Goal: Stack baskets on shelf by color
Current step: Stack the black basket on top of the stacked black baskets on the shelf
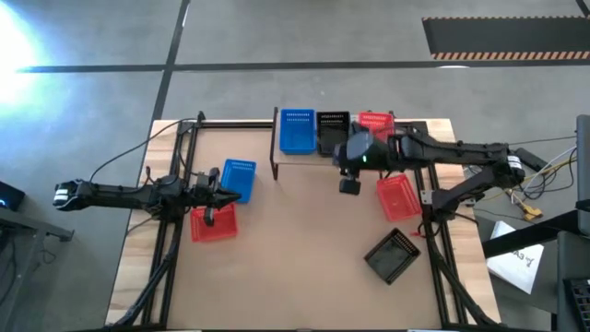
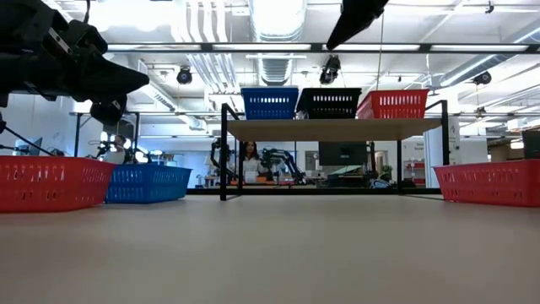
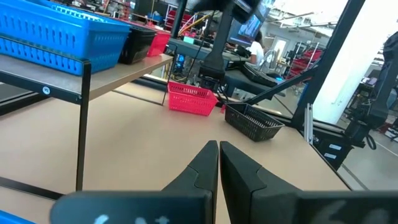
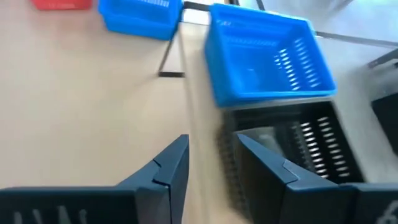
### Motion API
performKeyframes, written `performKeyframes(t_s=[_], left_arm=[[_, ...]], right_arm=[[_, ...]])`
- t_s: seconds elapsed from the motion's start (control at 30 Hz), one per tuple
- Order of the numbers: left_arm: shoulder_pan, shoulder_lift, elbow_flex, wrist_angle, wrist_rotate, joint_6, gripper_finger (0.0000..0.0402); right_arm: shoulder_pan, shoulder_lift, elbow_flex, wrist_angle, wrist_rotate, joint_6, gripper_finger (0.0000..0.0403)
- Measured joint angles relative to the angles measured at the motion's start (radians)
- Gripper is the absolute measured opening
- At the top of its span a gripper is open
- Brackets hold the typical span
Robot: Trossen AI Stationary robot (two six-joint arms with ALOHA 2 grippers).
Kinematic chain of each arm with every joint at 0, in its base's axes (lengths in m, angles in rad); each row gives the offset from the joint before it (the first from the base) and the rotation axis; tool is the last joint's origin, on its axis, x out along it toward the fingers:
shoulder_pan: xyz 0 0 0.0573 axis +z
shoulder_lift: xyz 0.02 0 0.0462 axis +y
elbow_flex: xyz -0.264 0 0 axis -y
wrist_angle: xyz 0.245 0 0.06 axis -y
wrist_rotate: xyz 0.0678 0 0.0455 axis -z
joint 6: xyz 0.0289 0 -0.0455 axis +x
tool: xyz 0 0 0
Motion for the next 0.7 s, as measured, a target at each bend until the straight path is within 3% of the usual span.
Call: performKeyframes(t_s=[0.27,0.53,0.7], left_arm=[[0.000,0.000,0.000,0.000,0.000,0.000,0.0000],[0.000,0.000,0.000,0.000,0.000,0.000,0.0000],[0.000,0.000,0.000,0.000,0.000,0.000,0.0000]], right_arm=[[0.327,0.031,-0.131,0.051,0.259,0.217,0.0094],[0.600,0.091,-0.183,0.089,0.355,0.513,0.0070],[0.713,0.153,-0.182,0.096,0.352,0.685,0.0059]])
